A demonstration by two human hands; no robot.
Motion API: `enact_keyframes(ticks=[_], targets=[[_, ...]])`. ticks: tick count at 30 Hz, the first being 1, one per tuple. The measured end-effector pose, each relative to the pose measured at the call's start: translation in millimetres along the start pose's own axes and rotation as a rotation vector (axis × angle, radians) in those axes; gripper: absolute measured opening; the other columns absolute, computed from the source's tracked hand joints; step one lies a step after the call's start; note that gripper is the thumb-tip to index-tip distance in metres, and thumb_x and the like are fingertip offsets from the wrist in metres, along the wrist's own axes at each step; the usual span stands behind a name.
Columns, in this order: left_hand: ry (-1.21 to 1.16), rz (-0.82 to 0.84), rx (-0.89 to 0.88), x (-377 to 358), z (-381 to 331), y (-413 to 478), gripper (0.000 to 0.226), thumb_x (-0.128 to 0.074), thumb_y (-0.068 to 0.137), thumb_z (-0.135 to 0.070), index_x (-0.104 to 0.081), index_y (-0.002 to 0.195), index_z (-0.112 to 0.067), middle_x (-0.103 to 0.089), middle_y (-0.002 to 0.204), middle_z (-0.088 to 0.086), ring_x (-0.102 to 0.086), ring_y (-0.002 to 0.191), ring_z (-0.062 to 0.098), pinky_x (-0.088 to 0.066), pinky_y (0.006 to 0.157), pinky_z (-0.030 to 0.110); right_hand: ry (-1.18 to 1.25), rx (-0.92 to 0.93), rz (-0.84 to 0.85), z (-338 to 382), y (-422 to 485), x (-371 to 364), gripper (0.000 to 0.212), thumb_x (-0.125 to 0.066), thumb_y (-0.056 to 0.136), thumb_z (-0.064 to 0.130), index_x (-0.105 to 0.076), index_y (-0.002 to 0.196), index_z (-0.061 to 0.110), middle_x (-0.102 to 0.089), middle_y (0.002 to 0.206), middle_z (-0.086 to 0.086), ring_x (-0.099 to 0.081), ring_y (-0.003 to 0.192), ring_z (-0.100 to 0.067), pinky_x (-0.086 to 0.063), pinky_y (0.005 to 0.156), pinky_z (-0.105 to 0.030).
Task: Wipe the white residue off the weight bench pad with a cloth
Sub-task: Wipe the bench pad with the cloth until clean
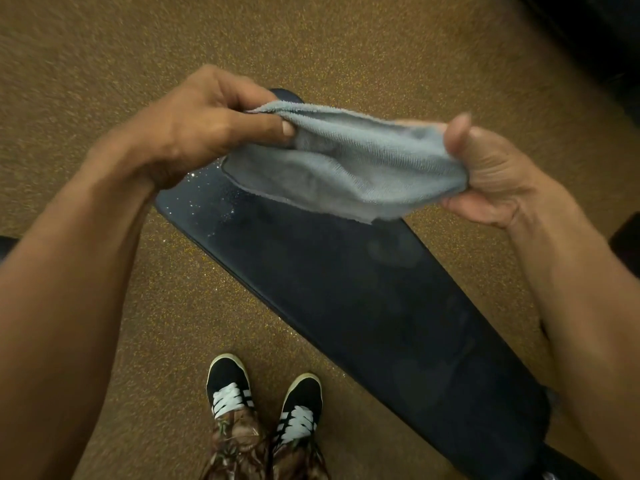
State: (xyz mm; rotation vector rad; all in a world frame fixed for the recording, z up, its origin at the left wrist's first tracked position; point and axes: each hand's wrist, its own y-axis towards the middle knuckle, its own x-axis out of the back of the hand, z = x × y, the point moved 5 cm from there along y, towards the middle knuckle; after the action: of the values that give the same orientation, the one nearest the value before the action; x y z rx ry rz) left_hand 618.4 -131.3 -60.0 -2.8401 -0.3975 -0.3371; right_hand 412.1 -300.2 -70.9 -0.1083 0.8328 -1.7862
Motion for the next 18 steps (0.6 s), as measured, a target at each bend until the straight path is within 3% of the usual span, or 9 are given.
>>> enact_keyframes(ticks=[2,4,5,7,9,11,13,16,18], targets=[[0.036,-0.001,-0.052,5.2,-2.3,-2.8,0.014,-0.079,0.081,-0.036,-0.08,0.088,-0.025,-0.074,0.09,-0.004,-0.068,0.086,0.014,-0.052,0.08,0.03,-0.258,-0.135,-0.042,-9.6,-5.3,6.9,0.044,-0.085,0.073,0.021,-0.073,0.114,0.01,-0.072,0.116,-0.011,-0.069,0.095,-0.017,-0.057,0.075,-0.025],[0.058,-0.056,-0.111,8.7,-4.6,-4.1,0.014,-0.072,0.088,-0.038,-0.073,0.087,-0.024,-0.071,0.08,-0.005,-0.065,0.074,0.01,-0.052,0.07,0.024,-0.409,-0.188,-0.073,-17.4,-10.0,9.7,0.016,-0.085,0.071,0.016,-0.079,0.085,0.019,-0.073,0.087,0.002,-0.061,0.08,-0.015,-0.047,0.068,-0.024],[0.08,-0.099,-0.147,10.2,-5.1,-4.0,0.017,-0.068,0.094,-0.04,-0.066,0.084,-0.026,-0.064,0.074,-0.007,-0.058,0.067,0.003,-0.048,0.061,0.018,-0.425,-0.154,-0.105,-17.9,-11.1,11.1,0.011,-0.085,0.072,0.018,-0.078,0.081,0.022,-0.07,0.083,0.006,-0.055,0.079,-0.014,-0.039,0.067,-0.025],[0.105,-0.158,-0.171,13.0,-5.4,-2.7,0.023,-0.06,0.099,-0.042,-0.052,0.085,-0.027,-0.05,0.074,-0.009,-0.047,0.062,-0.003,-0.039,0.053,0.013,-0.314,0.009,-0.215,-13.0,-8.8,14.8,0.025,-0.079,0.077,0.022,-0.076,0.103,0.023,-0.071,0.102,0.004,-0.057,0.09,-0.013,-0.04,0.071,-0.025],[0.075,-0.093,-0.079,14.0,1.5,1.9,0.028,-0.072,0.092,-0.039,-0.053,0.099,-0.02,-0.055,0.087,-0.004,-0.055,0.071,-0.002,-0.049,0.056,0.013,-0.129,0.205,-0.303,-4.0,-6.5,17.4,0.037,-0.069,0.086,0.018,-0.066,0.122,0.015,-0.067,0.122,-0.006,-0.06,0.108,-0.019,-0.051,0.084,-0.03],[0.125,-0.045,0.037,18.3,13.0,6.9,0.04,-0.082,0.079,-0.027,-0.057,0.109,-0.017,-0.064,0.103,0.004,-0.064,0.089,0.013,-0.06,0.075,0.026,-0.028,0.346,-0.343,5.2,-5.3,17.9,0.03,-0.065,0.091,0.013,-0.058,0.12,0.008,-0.063,0.123,-0.014,-0.061,0.114,-0.027,-0.053,0.09,-0.041],[0.136,-0.128,0.052,27.2,15.9,8.5,0.026,-0.082,0.079,-0.012,-0.065,0.097,-0.021,-0.069,0.1,0.005,-0.066,0.091,0.018,-0.059,0.088,0.039,0.027,0.429,-0.348,12.3,-6.3,19.9,0.029,-0.062,0.093,0.009,-0.049,0.119,0.006,-0.058,0.129,-0.019,-0.057,0.124,-0.037,-0.052,0.096,-0.049],[-0.161,-0.177,-0.005,31.9,19.8,3.5,0.02,-0.082,0.076,-0.014,-0.067,0.082,-0.026,-0.069,0.081,-0.008,-0.064,0.076,0.013,-0.054,0.071,0.032,0.031,0.441,-0.364,11.5,-10.9,20.3,0.022,-0.065,0.092,0.011,-0.05,0.108,0.013,-0.059,0.118,-0.009,-0.058,0.114,-0.028,-0.051,0.097,-0.046],[-0.41,-0.14,0.004,21.5,30.6,0.8,0.015,-0.075,0.077,-0.021,-0.064,0.082,-0.029,-0.068,0.096,0.0,-0.064,0.088,0.022,-0.045,0.073,0.033,0.014,0.398,-0.365,0.9,-11.5,17.6,0.021,-0.067,0.088,0.018,-0.054,0.103,0.017,-0.061,0.112,-0.003,-0.059,0.108,-0.021,-0.051,0.095,-0.039]])
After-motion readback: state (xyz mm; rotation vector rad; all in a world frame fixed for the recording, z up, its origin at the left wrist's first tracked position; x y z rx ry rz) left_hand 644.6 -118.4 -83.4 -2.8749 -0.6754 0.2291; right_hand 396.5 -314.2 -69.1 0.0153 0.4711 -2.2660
